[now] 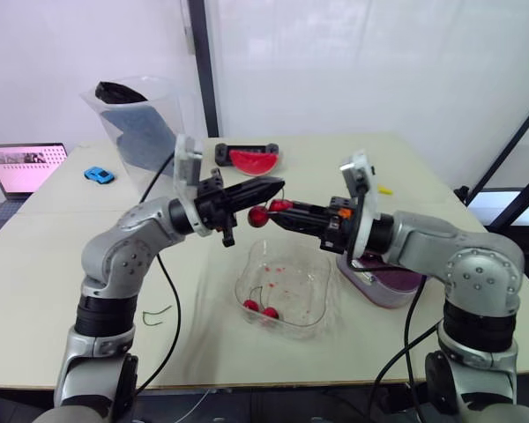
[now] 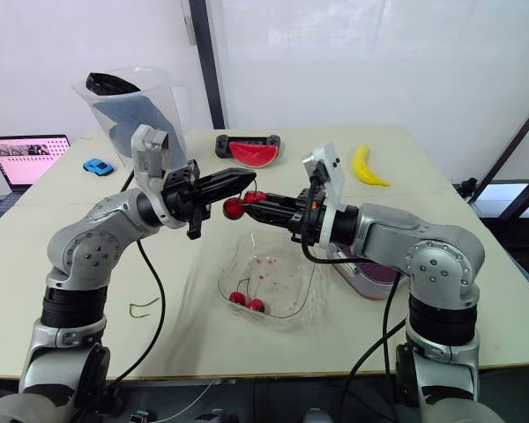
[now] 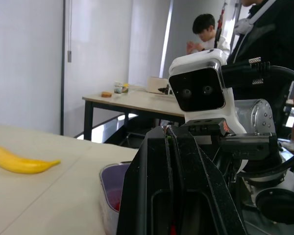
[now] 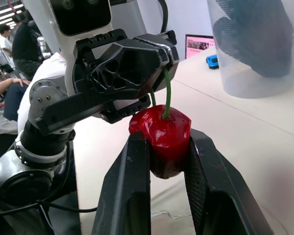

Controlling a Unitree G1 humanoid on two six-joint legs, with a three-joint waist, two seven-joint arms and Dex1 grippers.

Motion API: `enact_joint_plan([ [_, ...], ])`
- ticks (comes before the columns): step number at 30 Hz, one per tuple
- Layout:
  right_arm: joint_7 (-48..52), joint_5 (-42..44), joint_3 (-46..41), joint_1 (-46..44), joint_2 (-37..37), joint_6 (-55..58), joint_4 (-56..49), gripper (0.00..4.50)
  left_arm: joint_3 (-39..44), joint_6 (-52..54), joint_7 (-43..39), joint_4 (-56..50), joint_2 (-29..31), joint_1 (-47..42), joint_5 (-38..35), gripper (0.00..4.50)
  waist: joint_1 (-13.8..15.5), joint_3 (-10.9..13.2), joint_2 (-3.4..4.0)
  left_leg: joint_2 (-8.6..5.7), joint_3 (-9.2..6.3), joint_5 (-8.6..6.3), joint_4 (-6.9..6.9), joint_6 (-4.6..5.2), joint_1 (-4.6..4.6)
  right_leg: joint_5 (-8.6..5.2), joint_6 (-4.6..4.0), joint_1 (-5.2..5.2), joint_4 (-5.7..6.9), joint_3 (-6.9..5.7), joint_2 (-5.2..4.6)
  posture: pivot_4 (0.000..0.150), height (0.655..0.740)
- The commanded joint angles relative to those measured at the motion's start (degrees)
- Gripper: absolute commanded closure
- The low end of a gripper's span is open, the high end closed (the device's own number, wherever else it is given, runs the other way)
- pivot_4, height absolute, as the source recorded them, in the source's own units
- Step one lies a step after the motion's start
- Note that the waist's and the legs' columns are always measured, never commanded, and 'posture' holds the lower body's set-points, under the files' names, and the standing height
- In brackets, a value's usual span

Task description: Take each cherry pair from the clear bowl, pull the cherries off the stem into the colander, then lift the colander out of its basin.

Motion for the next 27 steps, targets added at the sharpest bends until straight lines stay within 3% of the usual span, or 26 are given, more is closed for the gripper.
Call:
enact_joint_plan([
  [1,0.88,2.01,-0.60,0.77,-2.24,-0.75,-1.02,3.90,0.27,-1.15,-0.22,-1.38,0.08,-0.36,-0.17,4.50,0.05,0.00,0.00,0.00,0.00,0.00,0.00,0.00,0.00,0.00,0.00,0.00,-0.01,0.00,0.00,0.150,0.7400],
  [10,6.92,3.48,1.50,5.96,-12.11,0.64,-0.42,3.90,0.36,-1.66,0.59,-1.28,-1.25,-0.65,-0.39,4.50,0.07,0.01,-0.01,0.01,0.02,-0.02,0.00,0.03,-0.01,0.00,0.00,0.06,-0.17,0.00,0.03,0.150,0.7400],
  [15,9.71,3.28,-0.71,4.57,-17.56,-0.62,1.47,3.90,0.37,-1.99,0.73,-1.14,-1.51,-0.37,-0.15,4.50,0.19,0.01,-0.01,0.01,0.02,-0.03,-0.01,0.05,-0.02,0.00,0.00,0.10,-0.29,-0.01,0.03,0.150,0.7400],
  [18,14.12,-5.85,-0.45,4.40,-26.68,-6.72,7.29,3.90,0.54,-2.31,1.02,-1.38,-1.30,0.17,0.21,4.50,0.83,0.01,-0.01,0.00,0.03,-0.04,0.02,0.06,-0.02,0.00,0.00,0.22,-0.47,-0.04,0.02,0.150,0.7400],
  [21,20.94,-18.64,5.87,7.55,-37.43,-16.60,13.03,3.90,0.52,-2.67,1.20,-1.96,-0.64,1.24,0.71,4.50,1.47,0.01,-0.01,0.00,0.07,-0.09,0.04,0.16,-0.03,0.00,0.01,0.31,-0.67,-0.06,0.02,0.150,0.7400],
  [27,27.60,-33.32,14.20,10.83,-42.25,-29.04,21.88,3.90,0.46,-3.18,1.71,-3.02,0.22,2.73,1.56,4.50,1.08,0.03,0.02,0.04,0.16,-0.13,0.01,0.23,-0.02,0.00,0.01,0.28,-0.73,0.00,0.02,0.150,0.7400],
])
